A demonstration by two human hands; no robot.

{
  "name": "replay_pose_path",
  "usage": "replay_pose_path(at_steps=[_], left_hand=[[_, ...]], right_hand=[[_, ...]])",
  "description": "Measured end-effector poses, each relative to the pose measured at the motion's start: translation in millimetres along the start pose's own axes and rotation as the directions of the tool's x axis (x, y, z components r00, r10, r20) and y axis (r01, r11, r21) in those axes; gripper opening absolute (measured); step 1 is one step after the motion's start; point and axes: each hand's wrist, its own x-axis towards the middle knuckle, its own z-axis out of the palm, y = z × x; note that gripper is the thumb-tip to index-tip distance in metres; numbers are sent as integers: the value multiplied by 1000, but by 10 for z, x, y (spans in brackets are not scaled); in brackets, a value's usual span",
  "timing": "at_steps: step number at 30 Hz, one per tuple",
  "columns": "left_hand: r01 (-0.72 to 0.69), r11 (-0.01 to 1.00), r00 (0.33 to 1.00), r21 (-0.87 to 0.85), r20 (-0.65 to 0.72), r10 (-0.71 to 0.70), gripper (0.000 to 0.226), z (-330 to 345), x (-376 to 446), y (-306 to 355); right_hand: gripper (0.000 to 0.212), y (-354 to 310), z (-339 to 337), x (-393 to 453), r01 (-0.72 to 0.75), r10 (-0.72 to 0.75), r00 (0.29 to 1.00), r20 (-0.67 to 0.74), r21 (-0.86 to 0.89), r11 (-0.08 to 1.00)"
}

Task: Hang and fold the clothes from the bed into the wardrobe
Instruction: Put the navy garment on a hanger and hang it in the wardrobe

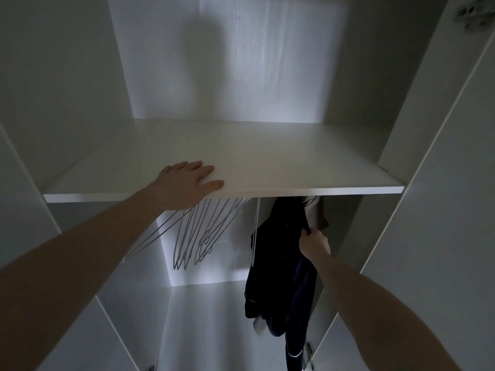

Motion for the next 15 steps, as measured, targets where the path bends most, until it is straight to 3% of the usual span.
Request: replay_pose_path(at_steps=[1, 3, 5, 8, 11, 13, 15], left_hand=[[-74, 994, 997, 79, 3, 74, 102, 21, 15, -53], [-122, 991, 992, 61, -24, 124, 70, 69, 38, -132], [-72, 997, 997, -14, -11, 71, 60, 53, 40, -174], [11, 992, 1000, -123, 13, -10, 66, 56, 53, -174], [-1, 1000, 1000, -1, -5, 1, 90, 53, 31, -82], [38, 997, 999, -62, -19, -39, 99, 47, 8, -18], [34, 996, 999, -83, -26, -37, 98, 39, -13, 34]], right_hand=[[36, 37, 11, -6, 6, -6, 1000, -18, -3, 1000], [33, 91, 8, -27, 13, -12, 999, -53, 9, 1000], [33, 129, 8, -30, 19, -18, 997, -79, 12, 1000], [46, 123, 39, -74, 40, -45, 984, -175, -32, 999], [48, -1, 69, -203, 222, -256, 896, -363, -133, 966], [41, -81, 142, -241, 406, -441, 820, -366, -171, 898], [32, -136, 298, -236, 529, -538, 794, -282, -116, 841]])
